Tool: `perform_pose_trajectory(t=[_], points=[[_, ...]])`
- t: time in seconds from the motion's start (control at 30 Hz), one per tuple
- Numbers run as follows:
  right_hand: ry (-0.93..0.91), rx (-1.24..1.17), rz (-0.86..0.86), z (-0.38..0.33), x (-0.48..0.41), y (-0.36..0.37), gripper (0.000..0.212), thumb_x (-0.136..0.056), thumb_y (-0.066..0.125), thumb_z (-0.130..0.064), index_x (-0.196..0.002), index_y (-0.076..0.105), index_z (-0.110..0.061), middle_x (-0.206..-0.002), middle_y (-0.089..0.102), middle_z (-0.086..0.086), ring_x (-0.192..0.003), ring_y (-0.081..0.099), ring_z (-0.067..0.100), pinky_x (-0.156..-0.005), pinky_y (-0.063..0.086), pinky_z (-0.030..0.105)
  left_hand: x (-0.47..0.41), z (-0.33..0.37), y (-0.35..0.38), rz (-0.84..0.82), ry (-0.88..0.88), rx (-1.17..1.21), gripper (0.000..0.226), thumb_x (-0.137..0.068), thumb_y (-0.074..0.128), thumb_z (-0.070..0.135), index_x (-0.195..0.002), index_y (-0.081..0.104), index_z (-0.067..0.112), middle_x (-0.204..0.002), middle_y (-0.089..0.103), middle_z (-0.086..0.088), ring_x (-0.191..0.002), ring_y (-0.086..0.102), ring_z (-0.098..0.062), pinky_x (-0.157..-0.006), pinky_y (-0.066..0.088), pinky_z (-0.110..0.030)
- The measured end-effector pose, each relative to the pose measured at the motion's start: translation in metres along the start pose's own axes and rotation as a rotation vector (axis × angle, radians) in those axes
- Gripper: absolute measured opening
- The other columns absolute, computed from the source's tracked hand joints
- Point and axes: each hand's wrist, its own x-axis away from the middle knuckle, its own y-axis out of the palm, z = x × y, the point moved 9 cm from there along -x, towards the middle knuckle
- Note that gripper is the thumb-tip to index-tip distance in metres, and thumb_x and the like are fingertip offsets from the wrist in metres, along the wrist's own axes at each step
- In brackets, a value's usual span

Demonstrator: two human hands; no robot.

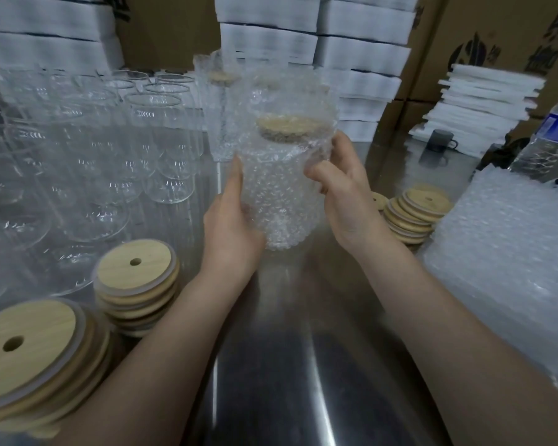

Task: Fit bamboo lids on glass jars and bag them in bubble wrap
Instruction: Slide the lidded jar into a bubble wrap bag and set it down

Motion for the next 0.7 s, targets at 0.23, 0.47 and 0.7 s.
perform_pose_trajectory(t=[0.23,0.47,0.7], points=[[0.069,-0.223,0.065,0.002,-0.006,-0.008,0.040,-0.086,0.053,-0.023,-0.124,0.061,-0.015,-0.109,0.070,-0.002,-0.101,0.067,0.009,-0.080,0.054,0.021,-0.004,0.002,-0.011,0.116,-0.151,0.374,0.065,-0.078,0.058,-0.004,-0.137,0.048,0.021,-0.110,0.059,-0.001,-0.096,0.060,-0.016,-0.092,0.053,-0.040],[0.047,-0.261,0.033,-0.005,-0.004,-0.007,0.023,-0.101,0.049,-0.014,-0.116,0.064,-0.007,-0.103,0.072,0.002,-0.098,0.069,0.015,-0.082,0.056,0.026,-0.002,0.028,-0.016,0.070,-0.052,0.650,0.061,-0.075,0.065,0.023,-0.135,0.056,0.016,-0.127,0.063,-0.006,-0.119,0.060,-0.019,-0.104,0.048,-0.044],[0.004,-0.295,0.029,-0.013,-0.001,-0.003,0.014,-0.097,0.055,-0.006,-0.100,0.068,-0.009,-0.096,0.071,0.004,-0.095,0.065,0.022,-0.091,0.050,0.037,-0.007,0.029,-0.038,0.236,0.020,0.718,0.012,-0.090,0.069,0.012,-0.093,0.069,0.024,-0.084,0.068,0.014,-0.077,0.060,0.003,-0.071,0.046,-0.015]])
